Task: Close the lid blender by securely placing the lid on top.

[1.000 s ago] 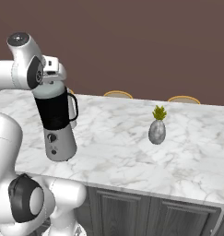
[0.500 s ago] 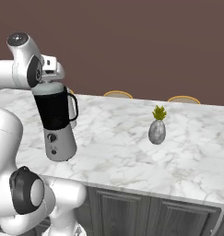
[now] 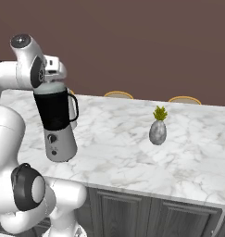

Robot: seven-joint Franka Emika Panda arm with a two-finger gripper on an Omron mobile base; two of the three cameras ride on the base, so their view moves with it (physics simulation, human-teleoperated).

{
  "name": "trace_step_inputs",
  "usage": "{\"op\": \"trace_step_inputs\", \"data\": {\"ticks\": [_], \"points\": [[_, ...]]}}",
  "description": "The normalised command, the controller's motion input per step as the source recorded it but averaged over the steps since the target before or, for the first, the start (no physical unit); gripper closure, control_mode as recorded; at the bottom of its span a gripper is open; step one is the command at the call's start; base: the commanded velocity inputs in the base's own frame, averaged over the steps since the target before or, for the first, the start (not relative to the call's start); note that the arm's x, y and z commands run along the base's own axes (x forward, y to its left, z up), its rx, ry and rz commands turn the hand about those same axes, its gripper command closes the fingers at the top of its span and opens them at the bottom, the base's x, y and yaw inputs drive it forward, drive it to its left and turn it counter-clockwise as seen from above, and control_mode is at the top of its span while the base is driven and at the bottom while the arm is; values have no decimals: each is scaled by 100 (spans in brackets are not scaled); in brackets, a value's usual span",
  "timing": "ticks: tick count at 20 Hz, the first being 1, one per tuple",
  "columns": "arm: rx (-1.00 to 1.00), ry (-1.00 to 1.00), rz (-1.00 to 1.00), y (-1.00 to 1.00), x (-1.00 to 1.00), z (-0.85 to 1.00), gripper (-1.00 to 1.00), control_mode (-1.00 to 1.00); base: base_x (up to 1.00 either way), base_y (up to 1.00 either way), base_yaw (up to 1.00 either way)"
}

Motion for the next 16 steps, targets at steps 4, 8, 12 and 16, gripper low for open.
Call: {"op": "trace_step_inputs", "data": {"ticks": [4, 8, 12, 16], "points": [[0, -20, 0, -1, -2, -11, 100, -100, 0, 0, 0], [0, -20, 0, 0, 0, -7, 100, -100, 0, 0, 0], [0, -15, 2, -1, 1, -11, 100, -100, 0, 0, 0], [2, -11, 3, -1, 0, -14, 100, -100, 0, 0, 0]]}}
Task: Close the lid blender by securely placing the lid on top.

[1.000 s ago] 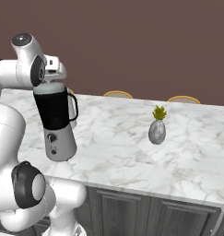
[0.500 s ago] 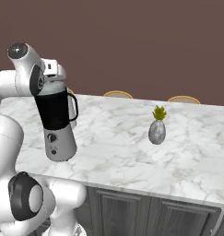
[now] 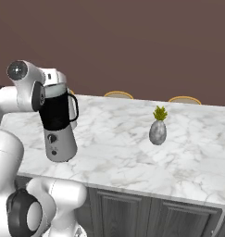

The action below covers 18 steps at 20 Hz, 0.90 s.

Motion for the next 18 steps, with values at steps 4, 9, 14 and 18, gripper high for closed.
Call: {"op": "trace_step_inputs", "data": {"ticks": [4, 9, 14, 18], "points": [[6, -14, 3, -6, 0, -15, 100, -100, 0, 0, 0], [12, -3, 5, -19, 0, -8, 100, -100, 0, 0, 0], [8, 1, 2, -19, 0, -1, 100, -100, 0, 0, 0], [2, 3, 0, -1, 2, 0, -100, -100, 0, 0, 0]]}}
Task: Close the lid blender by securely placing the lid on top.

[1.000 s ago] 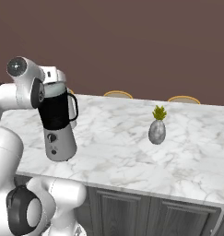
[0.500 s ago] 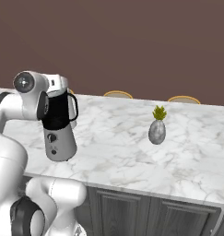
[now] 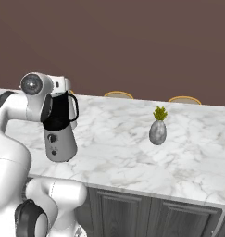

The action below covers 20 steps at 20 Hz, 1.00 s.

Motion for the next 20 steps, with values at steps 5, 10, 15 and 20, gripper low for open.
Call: {"op": "trace_step_inputs", "data": {"ticks": [5, 10, 15, 20], "points": [[4, 0, 0, -18, 0, 0, -100, -100, 0, 0, 0], [2, 0, 0, -6, 0, 0, -100, -100, 0, 0, 0], [0, 0, 0, -1, 0, 13, -100, -100, 0, 0, 0], [0, -2, 0, 0, -6, 42, -100, -100, 0, 0, 0]]}}
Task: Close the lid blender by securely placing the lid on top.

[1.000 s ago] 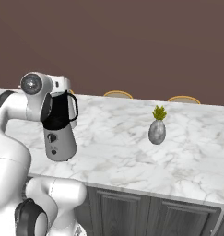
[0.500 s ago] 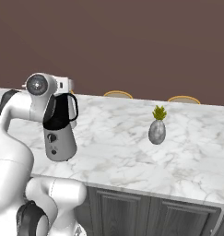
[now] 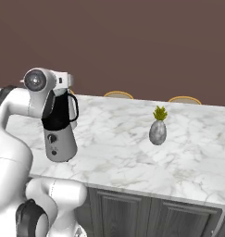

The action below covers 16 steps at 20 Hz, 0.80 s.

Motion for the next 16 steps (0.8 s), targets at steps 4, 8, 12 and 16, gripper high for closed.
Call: {"op": "trace_step_inputs", "data": {"ticks": [4, 8, 12, 16], "points": [[0, -5, 0, 0, -11, 53, -100, -100, 0, 0, 0], [0, -10, 0, 0, -48, 41, -100, -100, 0, 0, 0], [0, -21, -1, -7, -99, 7, -100, -100, 0, 0, 0], [6, -22, -9, -27, -100, 3, -100, -100, 0, 0, 0]]}}
